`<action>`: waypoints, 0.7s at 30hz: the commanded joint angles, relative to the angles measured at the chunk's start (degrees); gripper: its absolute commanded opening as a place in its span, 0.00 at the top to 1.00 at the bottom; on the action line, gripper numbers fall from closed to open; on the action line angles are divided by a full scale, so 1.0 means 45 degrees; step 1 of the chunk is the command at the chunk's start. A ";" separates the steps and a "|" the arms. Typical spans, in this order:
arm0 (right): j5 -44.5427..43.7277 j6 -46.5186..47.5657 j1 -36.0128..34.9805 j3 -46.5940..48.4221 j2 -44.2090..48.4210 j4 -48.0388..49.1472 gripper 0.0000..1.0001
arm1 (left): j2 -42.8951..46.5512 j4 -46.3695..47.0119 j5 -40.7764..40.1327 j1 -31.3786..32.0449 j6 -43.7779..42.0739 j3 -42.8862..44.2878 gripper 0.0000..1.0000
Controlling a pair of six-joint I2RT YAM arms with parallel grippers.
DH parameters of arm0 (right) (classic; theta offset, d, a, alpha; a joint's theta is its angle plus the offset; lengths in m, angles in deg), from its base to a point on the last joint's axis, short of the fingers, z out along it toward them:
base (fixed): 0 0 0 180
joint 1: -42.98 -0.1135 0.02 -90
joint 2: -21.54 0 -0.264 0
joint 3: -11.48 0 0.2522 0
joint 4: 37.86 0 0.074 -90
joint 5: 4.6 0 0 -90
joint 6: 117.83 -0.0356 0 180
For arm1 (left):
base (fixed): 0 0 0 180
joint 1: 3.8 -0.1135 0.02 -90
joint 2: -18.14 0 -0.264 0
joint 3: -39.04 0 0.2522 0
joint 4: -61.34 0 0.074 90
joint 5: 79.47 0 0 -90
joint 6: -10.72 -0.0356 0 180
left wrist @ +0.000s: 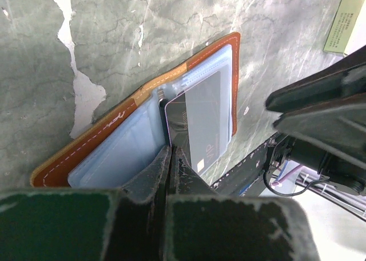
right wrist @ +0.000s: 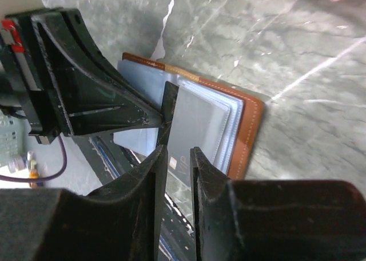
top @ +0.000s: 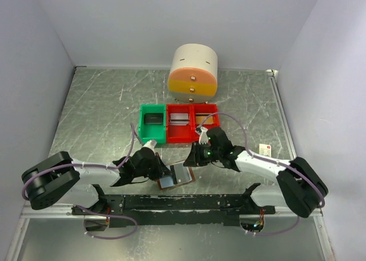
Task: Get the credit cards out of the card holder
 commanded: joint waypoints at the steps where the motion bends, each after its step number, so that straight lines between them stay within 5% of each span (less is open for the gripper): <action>1: 0.0751 0.0008 -0.0747 0.0414 -0.1346 0.1015 0.76 | 0.0119 -0.0366 -0.0161 0.0105 -0.0300 0.0102 0.93; 12: -0.0774 0.0985 -0.0989 0.0814 -0.2770 -0.0983 0.76 | 0.0254 -0.0475 -0.0290 0.0088 -0.0273 0.0059 0.93; 14: -0.0588 0.1003 -0.0975 0.0714 -0.2827 -0.0779 0.76 | 0.0195 -0.0273 -0.0236 0.0088 -0.0280 0.0027 0.87; 17: -0.0276 0.0992 -0.0976 0.0658 -0.3110 -0.0469 0.76 | -0.0092 0.0191 0.0044 0.0098 -0.0239 0.0036 0.63; 21: -0.0045 0.1032 -0.0971 0.0653 -0.3512 -0.0293 0.76 | -0.0759 0.1744 0.0458 0.0088 0.0258 -0.0391 0.54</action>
